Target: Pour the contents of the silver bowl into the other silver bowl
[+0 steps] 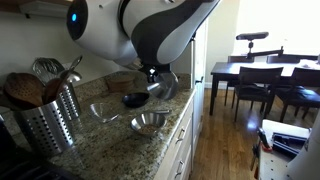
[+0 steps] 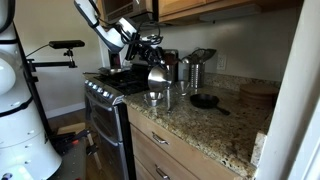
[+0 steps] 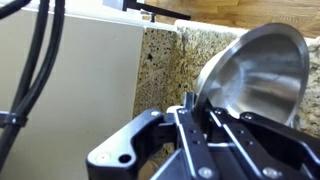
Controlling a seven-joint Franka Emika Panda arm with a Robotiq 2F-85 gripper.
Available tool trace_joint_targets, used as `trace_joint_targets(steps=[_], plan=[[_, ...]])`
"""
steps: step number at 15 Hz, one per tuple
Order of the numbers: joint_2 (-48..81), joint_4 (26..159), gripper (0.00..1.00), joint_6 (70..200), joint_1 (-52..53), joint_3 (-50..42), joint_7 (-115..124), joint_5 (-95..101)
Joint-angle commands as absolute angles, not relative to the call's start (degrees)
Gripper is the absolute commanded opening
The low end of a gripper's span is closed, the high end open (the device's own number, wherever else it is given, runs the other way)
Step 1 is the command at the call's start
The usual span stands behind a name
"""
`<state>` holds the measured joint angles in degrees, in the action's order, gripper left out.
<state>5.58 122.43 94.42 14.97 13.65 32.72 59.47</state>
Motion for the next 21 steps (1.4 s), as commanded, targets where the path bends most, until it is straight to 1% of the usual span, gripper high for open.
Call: trace_joint_targets(steps=[1,9,16,21], plan=[[1.24,124.58,0.08,95.05,12.89,12.01,34.25,57.01],[-3.14,125.57,0.08,98.17,8.3,7.71,35.5,46.82],[-6.28,127.85,0.08,100.08,5.16,4.57,37.95,42.75],[-6.74,129.8,0.08,104.53,3.2,2.74,40.28,38.43]])
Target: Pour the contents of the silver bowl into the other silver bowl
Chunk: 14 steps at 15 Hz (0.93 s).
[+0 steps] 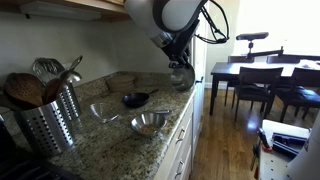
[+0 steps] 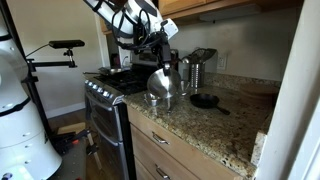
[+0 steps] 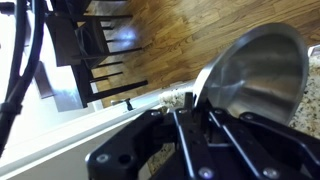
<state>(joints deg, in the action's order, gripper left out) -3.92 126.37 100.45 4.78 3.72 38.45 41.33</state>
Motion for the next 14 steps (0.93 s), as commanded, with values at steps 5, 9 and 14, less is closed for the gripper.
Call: trace_joint_targets(steps=[5,9,14], plan=[[-6.66,131.44,0.08,108.89,0.85,0.64,41.72,35.64],[-6.98,132.39,0.08,111.4,-0.74,-0.72,42.31,33.96],[-6.95,133.67,0.08,116.14,-2.41,-2.16,42.02,30.32]])
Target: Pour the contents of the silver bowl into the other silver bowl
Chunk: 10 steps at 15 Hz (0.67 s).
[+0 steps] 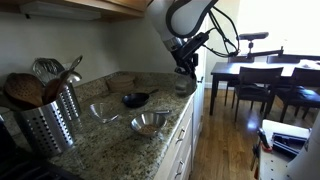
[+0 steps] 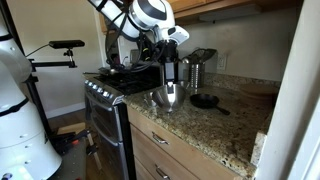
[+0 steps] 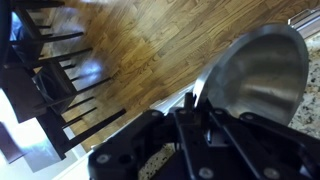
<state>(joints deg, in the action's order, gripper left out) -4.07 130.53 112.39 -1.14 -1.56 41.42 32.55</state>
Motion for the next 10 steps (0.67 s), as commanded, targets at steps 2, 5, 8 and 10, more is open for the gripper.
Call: trace_joint_targets(steps=[2,5,8,10], plan=[[-6.89,134.1,0.08,117.79,-2.92,-2.5,42.05,29.33],[-6.78,134.63,0.08,119.89,-3.51,-2.91,42.13,28.37],[-6.19,134.71,0.08,122.13,-4.07,-3.3,42.33,28.08],[-5.75,134.56,0.08,123.37,-4.46,-3.64,42.34,28.02]])
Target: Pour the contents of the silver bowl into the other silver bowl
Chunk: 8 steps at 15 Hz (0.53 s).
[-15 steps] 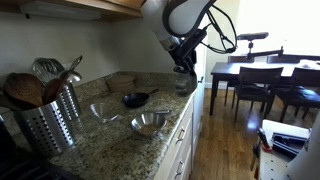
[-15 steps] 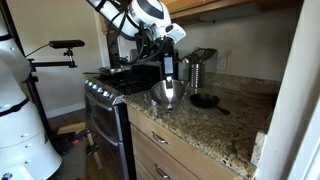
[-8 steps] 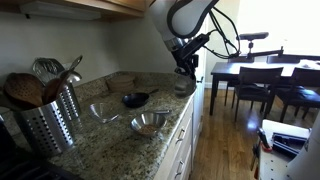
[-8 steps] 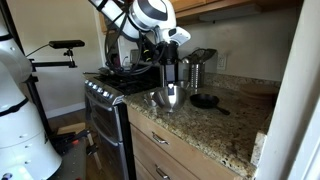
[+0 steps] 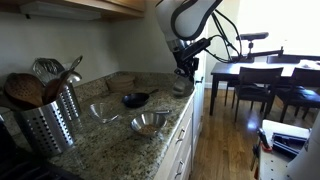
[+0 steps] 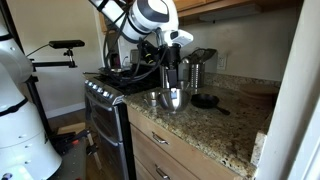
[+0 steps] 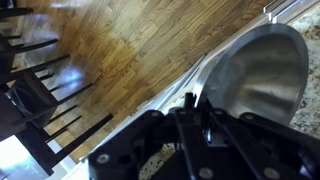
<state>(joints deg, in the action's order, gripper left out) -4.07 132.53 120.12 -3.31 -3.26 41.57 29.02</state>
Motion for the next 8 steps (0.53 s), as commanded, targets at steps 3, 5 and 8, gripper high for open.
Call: trace_joint_targets(steps=[3,5,8], plan=[[-5.07,134.5,0.08,125.37,-5.15,-4.17,42.43,27.84],[-4.44,134.53,0.08,127.33,-5.61,-4.64,41.93,26.91],[-3.12,134.4,0.08,130.59,-6.12,-5.22,41.22,24.61]])
